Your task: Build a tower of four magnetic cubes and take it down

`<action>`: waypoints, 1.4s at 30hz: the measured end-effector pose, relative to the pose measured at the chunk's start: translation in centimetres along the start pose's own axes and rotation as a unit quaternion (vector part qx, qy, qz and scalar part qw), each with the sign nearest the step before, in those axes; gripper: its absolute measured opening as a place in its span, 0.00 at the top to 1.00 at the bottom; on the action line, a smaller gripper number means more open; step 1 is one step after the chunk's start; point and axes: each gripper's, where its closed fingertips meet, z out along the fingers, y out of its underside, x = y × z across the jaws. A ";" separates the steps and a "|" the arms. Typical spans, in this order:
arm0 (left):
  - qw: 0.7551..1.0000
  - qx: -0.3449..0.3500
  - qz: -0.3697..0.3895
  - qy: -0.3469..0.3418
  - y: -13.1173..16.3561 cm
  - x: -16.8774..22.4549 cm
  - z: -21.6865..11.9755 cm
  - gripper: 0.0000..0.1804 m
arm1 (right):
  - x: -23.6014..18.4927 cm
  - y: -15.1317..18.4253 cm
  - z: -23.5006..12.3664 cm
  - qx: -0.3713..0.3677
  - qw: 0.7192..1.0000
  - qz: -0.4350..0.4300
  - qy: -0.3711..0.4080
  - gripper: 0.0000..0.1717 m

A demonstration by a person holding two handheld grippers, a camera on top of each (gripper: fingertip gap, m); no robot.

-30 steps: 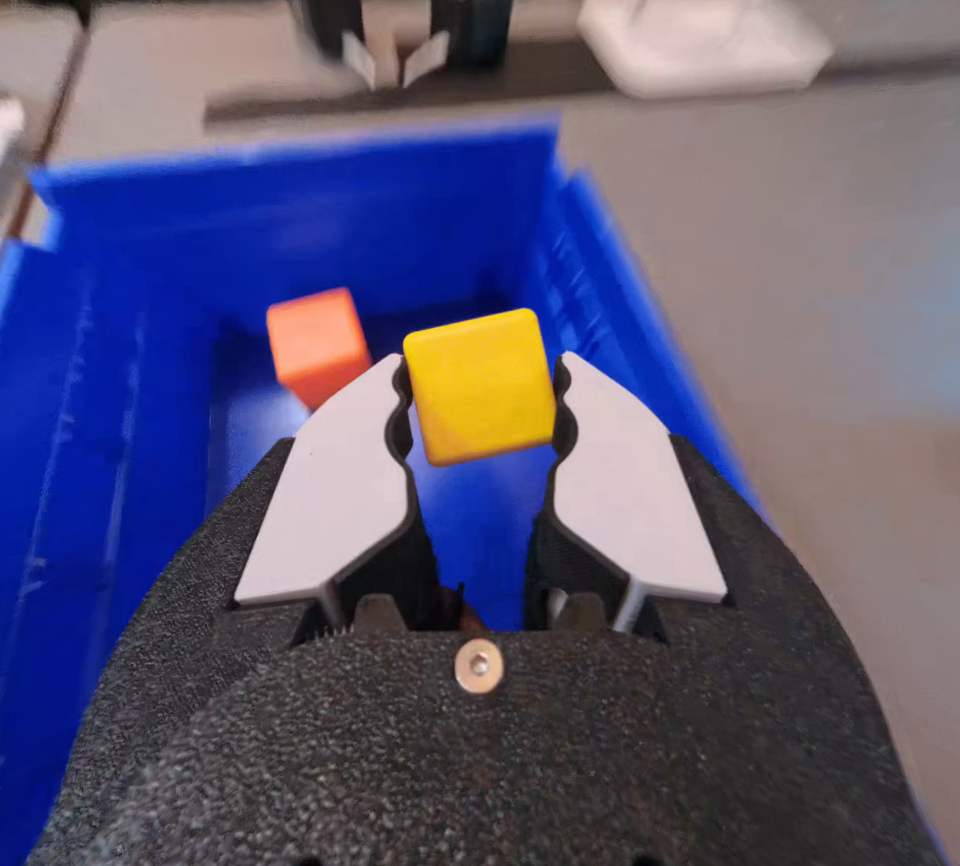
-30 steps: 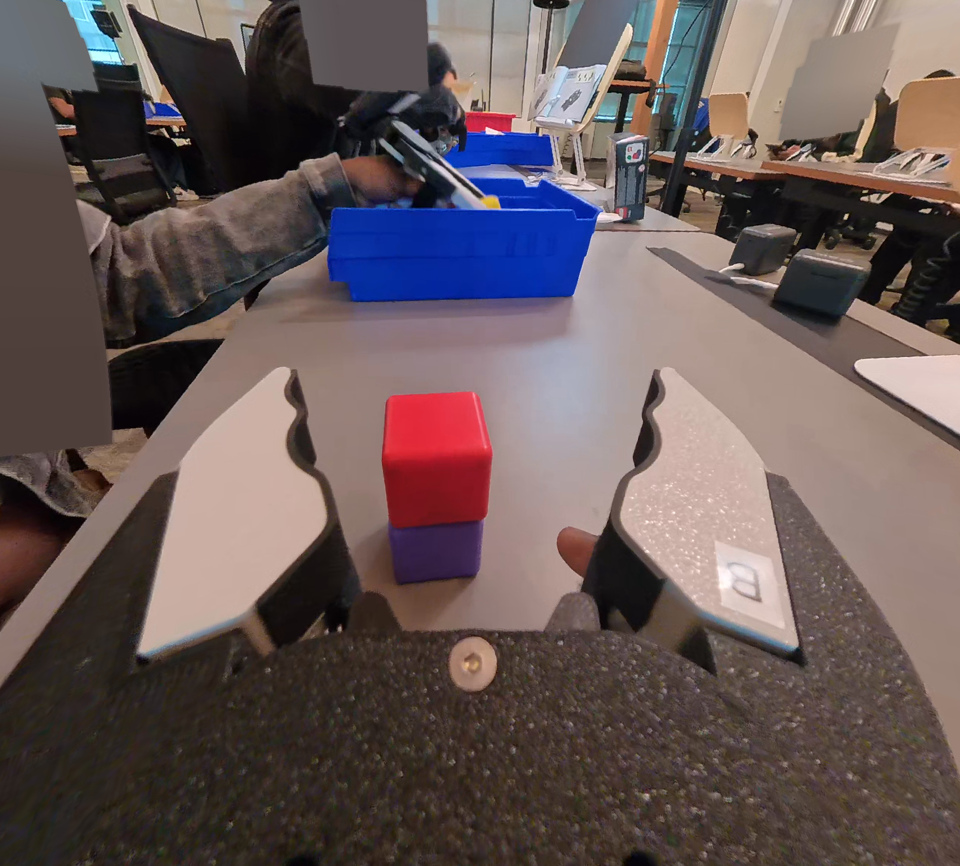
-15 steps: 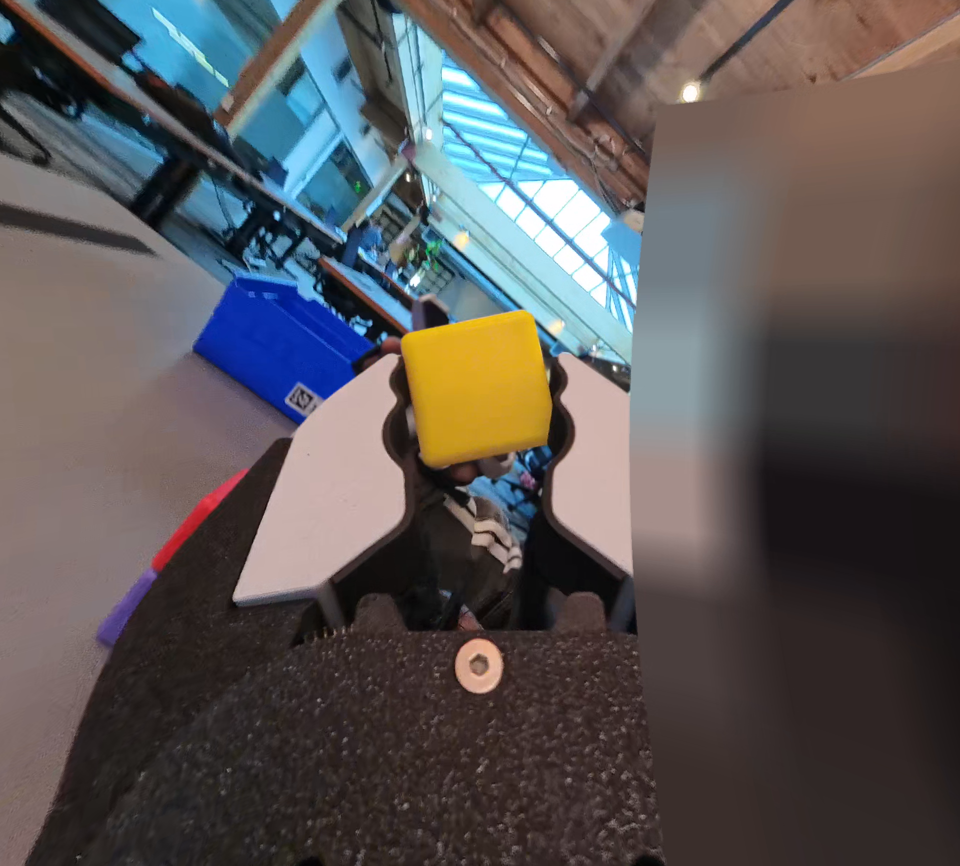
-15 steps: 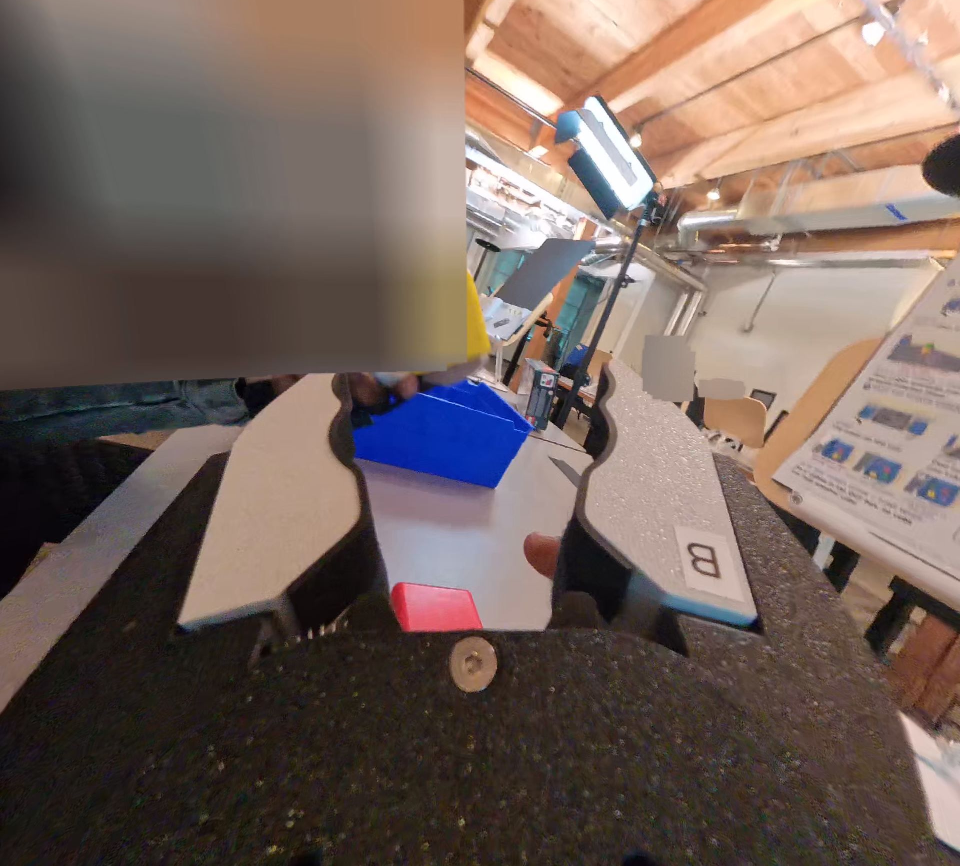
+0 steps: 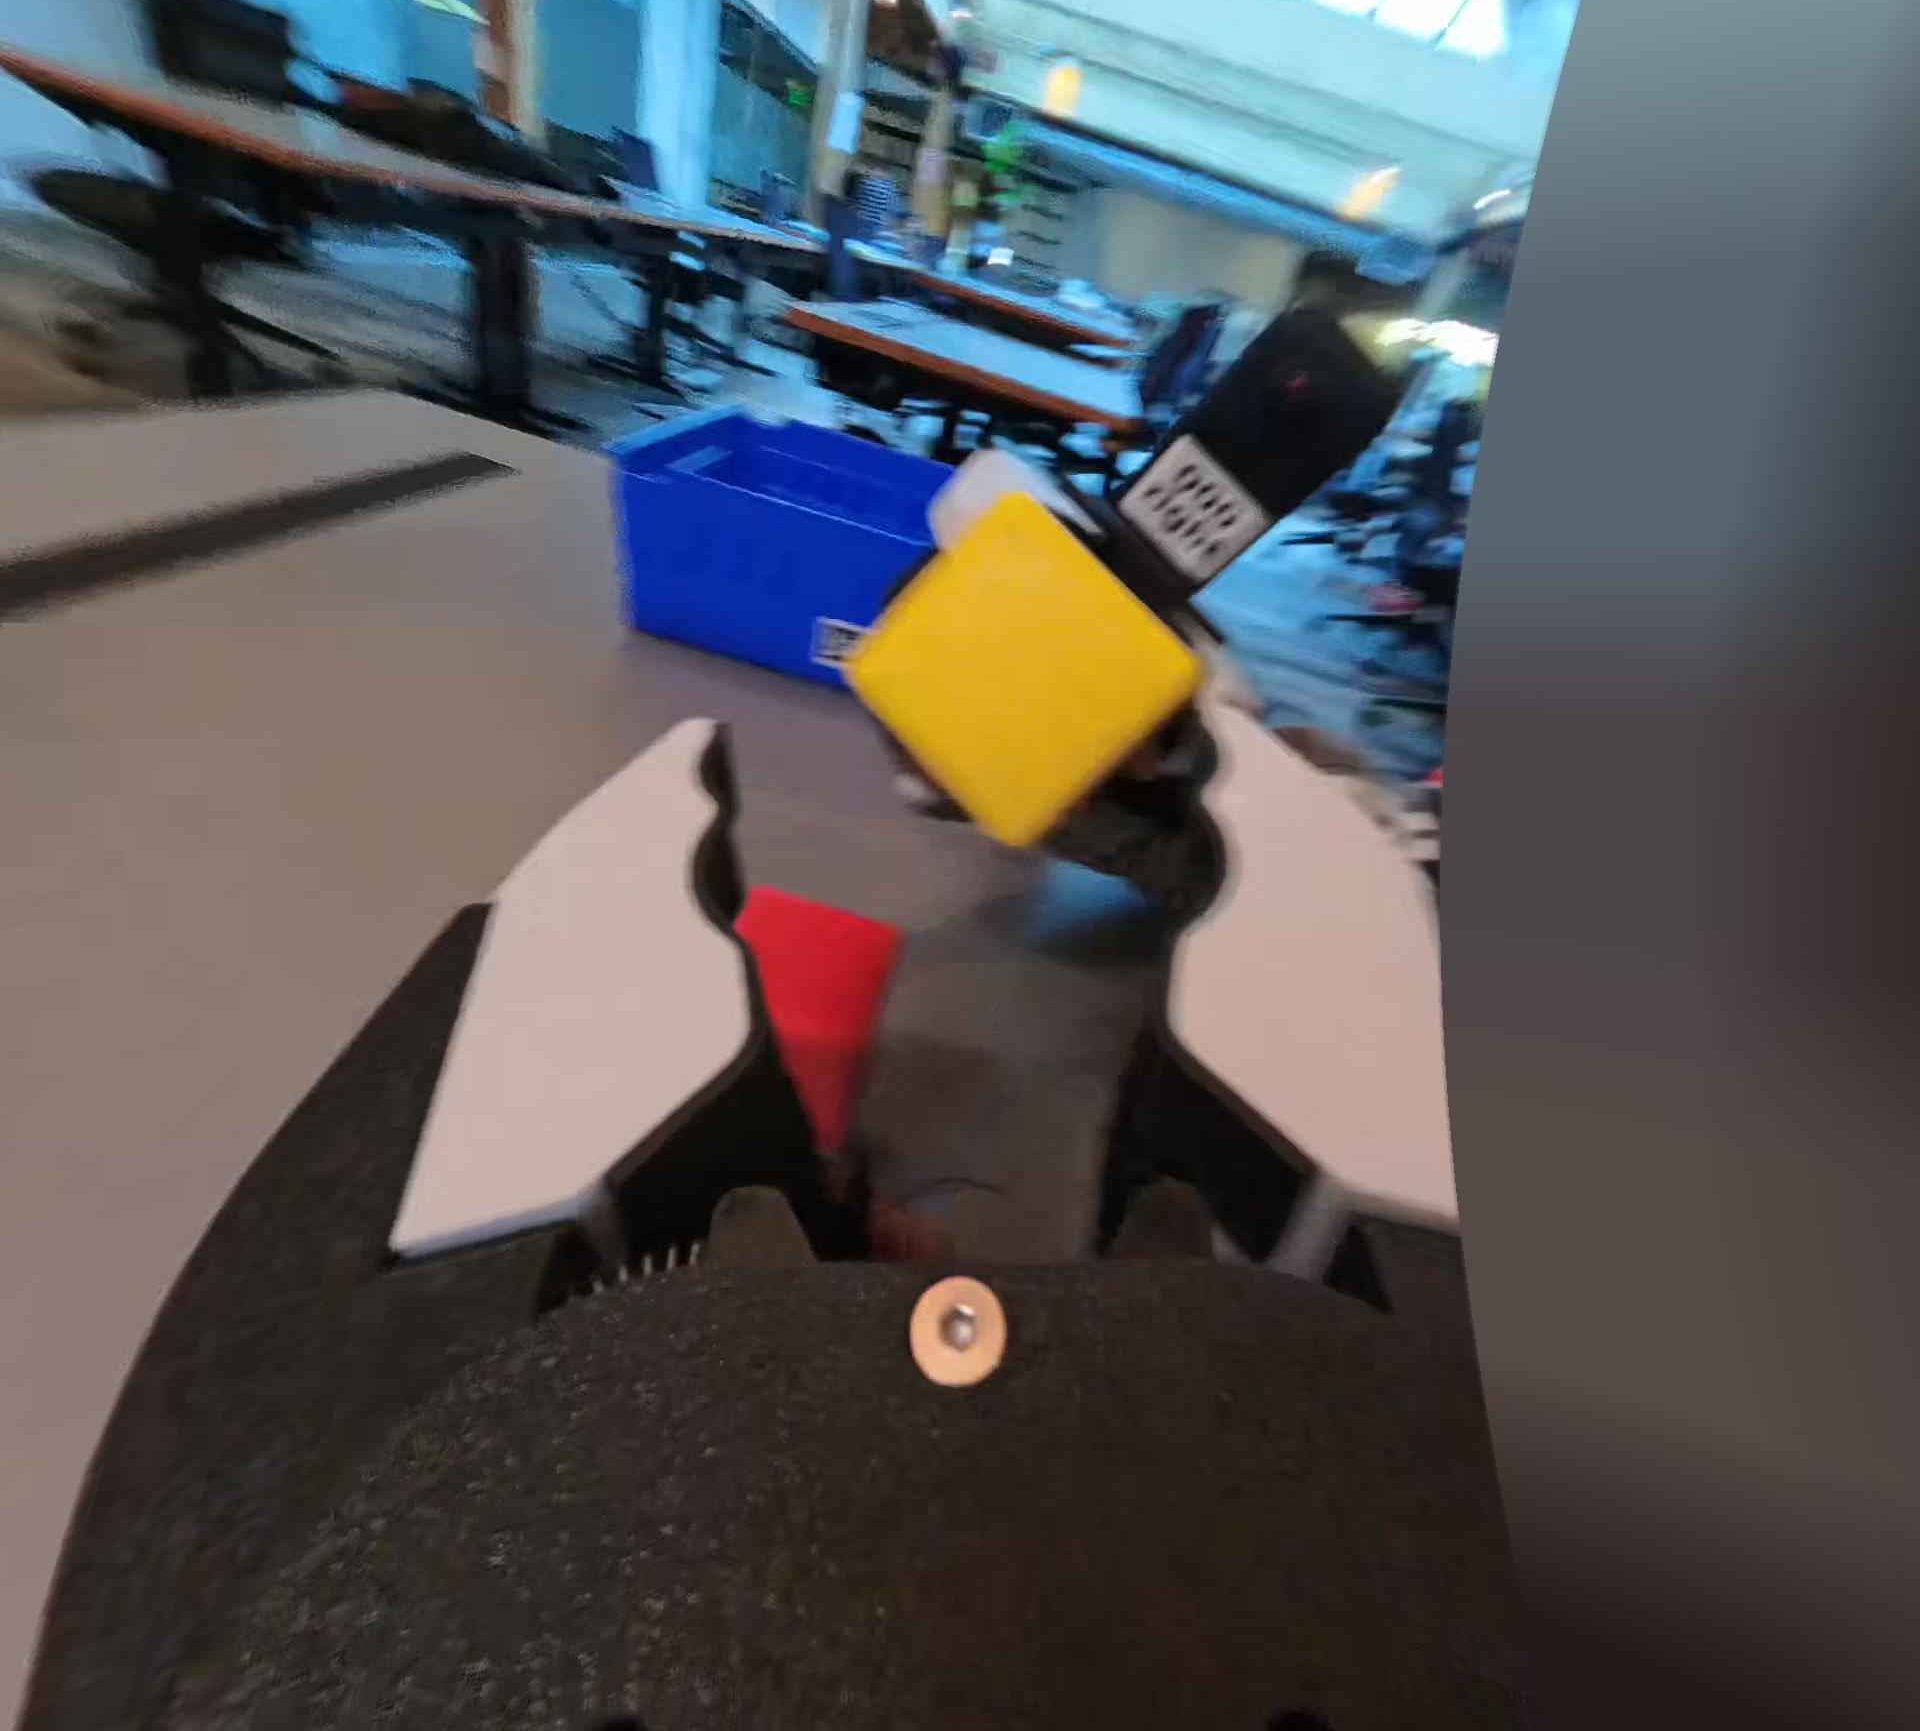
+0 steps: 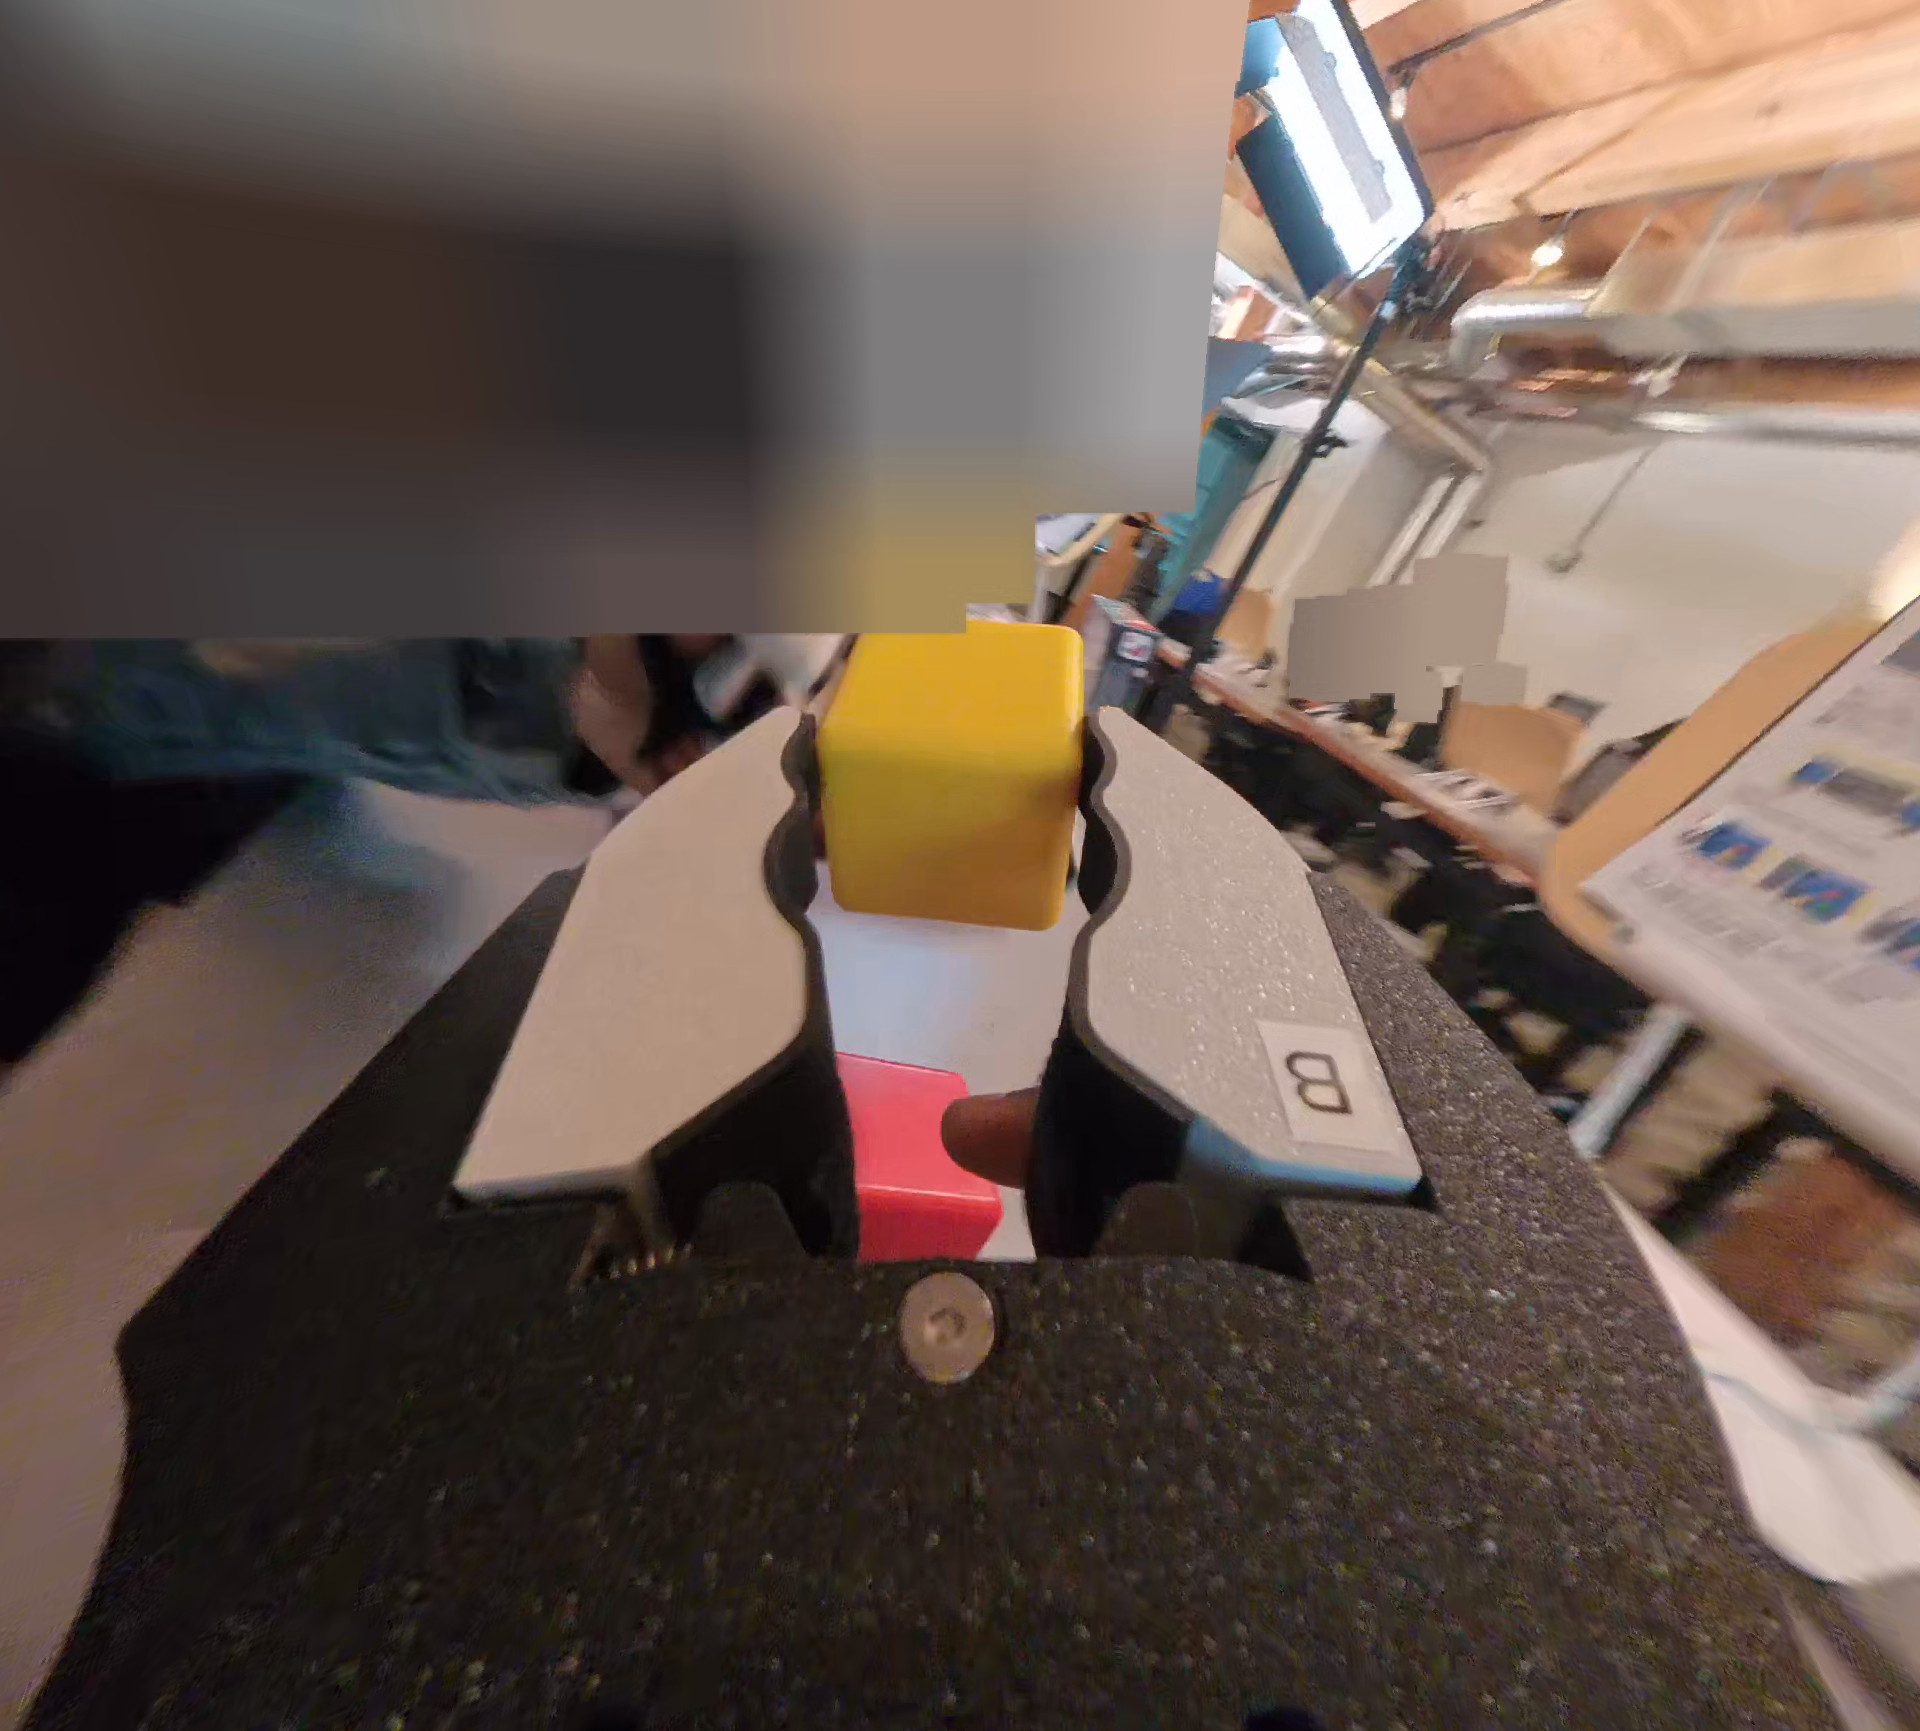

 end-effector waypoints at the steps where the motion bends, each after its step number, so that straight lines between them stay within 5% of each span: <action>1: 0.999 -0.001 0.038 -0.015 0.3 -0.9 -0.3 0.49 | 0.0 0.5 -0.2 -0.008 0.999 0.030 -0.017 0.72; 5: 0.988 -0.117 0.103 -0.004 5.2 -2.9 -0.2 0.48 | 0.4 0.6 -0.9 0.020 0.992 0.112 -0.048 0.72; 13: 0.977 -0.180 0.113 0.001 9.6 -4.1 1.4 0.58 | 1.3 3.0 -1.4 -0.001 0.980 0.185 -0.069 0.72; 17: 0.978 -0.179 0.103 0.001 9.5 -4.2 1.5 0.73 | 1.2 4.4 -1.2 -0.032 0.978 0.193 -0.078 0.72; 42: 0.974 -0.186 0.119 0.044 10.0 -2.7 1.4 0.73 | -1.0 6.2 -0.9 -0.090 0.964 0.214 -0.133 0.72</action>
